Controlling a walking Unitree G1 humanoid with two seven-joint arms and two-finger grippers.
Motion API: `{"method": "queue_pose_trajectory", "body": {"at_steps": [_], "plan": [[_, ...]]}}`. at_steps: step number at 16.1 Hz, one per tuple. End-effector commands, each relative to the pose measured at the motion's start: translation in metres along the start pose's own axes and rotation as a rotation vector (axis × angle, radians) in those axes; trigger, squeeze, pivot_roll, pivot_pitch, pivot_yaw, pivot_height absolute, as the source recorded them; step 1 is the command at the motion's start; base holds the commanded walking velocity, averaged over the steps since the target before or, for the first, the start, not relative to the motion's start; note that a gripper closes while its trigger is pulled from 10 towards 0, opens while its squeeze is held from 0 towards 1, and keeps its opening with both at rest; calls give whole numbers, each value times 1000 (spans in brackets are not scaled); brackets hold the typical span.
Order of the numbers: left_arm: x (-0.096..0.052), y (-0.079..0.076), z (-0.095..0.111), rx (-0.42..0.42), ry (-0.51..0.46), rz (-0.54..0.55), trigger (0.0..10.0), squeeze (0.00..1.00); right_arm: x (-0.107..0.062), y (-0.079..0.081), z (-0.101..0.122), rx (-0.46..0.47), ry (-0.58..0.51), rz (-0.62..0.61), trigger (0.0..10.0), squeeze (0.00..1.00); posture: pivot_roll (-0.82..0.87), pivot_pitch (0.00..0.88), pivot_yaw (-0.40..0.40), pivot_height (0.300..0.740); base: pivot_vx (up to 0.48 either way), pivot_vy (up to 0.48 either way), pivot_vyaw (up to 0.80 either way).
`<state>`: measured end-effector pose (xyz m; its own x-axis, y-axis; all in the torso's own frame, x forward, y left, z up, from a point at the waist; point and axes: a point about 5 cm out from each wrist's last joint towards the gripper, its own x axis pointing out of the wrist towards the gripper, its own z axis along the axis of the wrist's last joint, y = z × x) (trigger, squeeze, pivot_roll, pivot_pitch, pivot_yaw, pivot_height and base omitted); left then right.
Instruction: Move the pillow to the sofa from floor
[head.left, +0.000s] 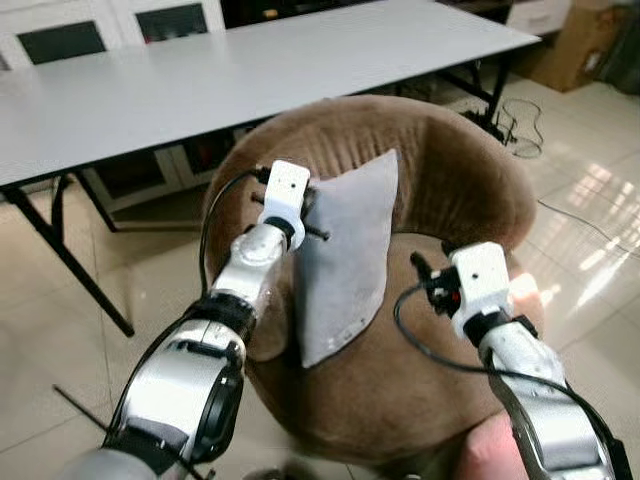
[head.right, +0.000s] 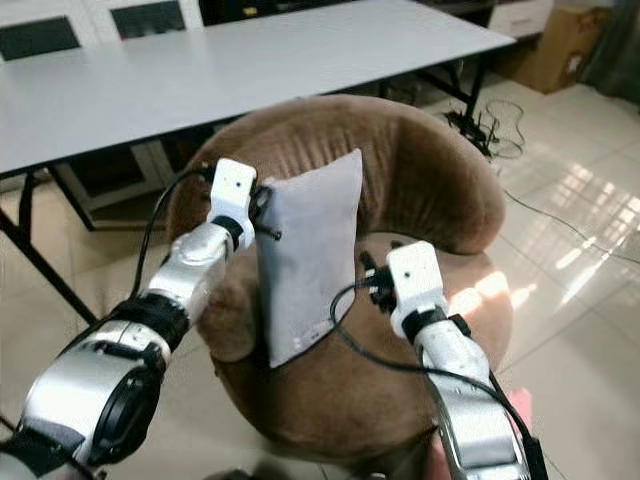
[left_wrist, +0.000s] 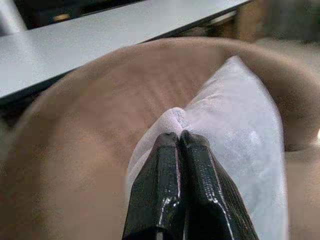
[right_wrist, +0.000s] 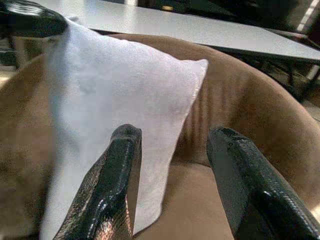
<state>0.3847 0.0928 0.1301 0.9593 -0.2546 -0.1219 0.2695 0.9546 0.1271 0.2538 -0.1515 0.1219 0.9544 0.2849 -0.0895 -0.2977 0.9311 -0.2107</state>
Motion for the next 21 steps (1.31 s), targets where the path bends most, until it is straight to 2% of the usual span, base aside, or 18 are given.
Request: {"method": "queue_pose_trajectory", "body": {"at_steps": [1, 4, 5, 6, 8, 10, 11, 13, 14, 15, 16, 17, 18, 19, 20, 21], "plan": [[1, 7, -1, 52, 23, 75, 10000, 0, -1, 3, 2, -14, 3, 31, 10000, 0, -164, 80, 61, 740, 0, 0, 0], [-7, 26, -21, 169, 128, 146, 10000, 0, -3, 13, 1, 3, 9, 101, 10000, 0, -166, 91, 59, 740, 0, 0, 0], [-12, 41, -30, 224, 187, 188, 10000, 0, -4, 19, -1, 2, 22, 143, 10000, 0, -160, 99, 53, 740, 0, 0, 0], [-16, 56, -33, 219, 220, 209, 10000, 1000, -5, 22, -3, 4, 30, 157, 10000, 0, -157, 101, 51, 740, 0, 0, 0], [-18, 70, -31, 226, 216, 273, 10000, 1000, -5, 23, -4, 4, 35, 162, 10000, 0, -154, 103, 48, 740, 0, 0, 0], [-20, 90, -18, 266, 164, 380, 10000, 1000, -3, 23, -4, 2, 37, 166, 10000, 0, -151, 99, 45, 740, 0, 0, 0], [-20, 92, -14, 261, 145, 388, 10000, 1000, -3, 23, -3, 2, 35, 166, 10000, 0, -150, 98, 46, 740, 0, 0, 0], [-16, 95, 11, 248, -19, 406, 10000, 1000, 0, 19, 0, 14, 9, 143, 10000, 0, -144, 86, 49, 740, 0, 0, 0], [-16, 91, 19, 203, -106, 380, 10000, 1000, 1, 17, 2, 27, -8, 132, 10000, 0, -143, 80, 50, 740, 0, 0, 0], [-16, 84, 20, 146, -171, 330, 10000, 0, 2, 18, 4, 26, -16, 127, 10000, 0, -144, 76, 61, 740, 0, 0, 0], [-18, 77, 17, 68, -202, 261, 10000, 0, 0, 18, 4, 29, -22, 109, 10000, 0, -142, 69, 65, 740, 0, 0, 0], [-18, 75, 15, 38, -207, 238, 10000, 0, -1, 18, 4, 33, -24, 101, 10000, 0, -142, 69, 65, 740, 0, 0, 0], [-22, 71, 8, -78, -220, 181, 10000, 0, -3, 17, 2, 33, -19, 67, 10000, 0, -133, 61, 68, 740, 0, 0, 0], [-26, 61, -7, -273, -156, 96, 10000, 0, -5, 15, -2, 41, -2, 9, 10000, 0, -123, 55, 67, 740, 0, 0, 0], [-44, 50, -15, -304, -157, 22, 10000, 0, -7, 8, -7, 75, 16, -113, 10000, 0, -99, 43, 61, 740, 0, 0, 0], [-55, 46, -17, -272, -168, 9, 10000, 0, -8, 6, -9, 99, 16, -154, 10000, 0, -95, 40, 59, 740, 0, 0, 0]]}}
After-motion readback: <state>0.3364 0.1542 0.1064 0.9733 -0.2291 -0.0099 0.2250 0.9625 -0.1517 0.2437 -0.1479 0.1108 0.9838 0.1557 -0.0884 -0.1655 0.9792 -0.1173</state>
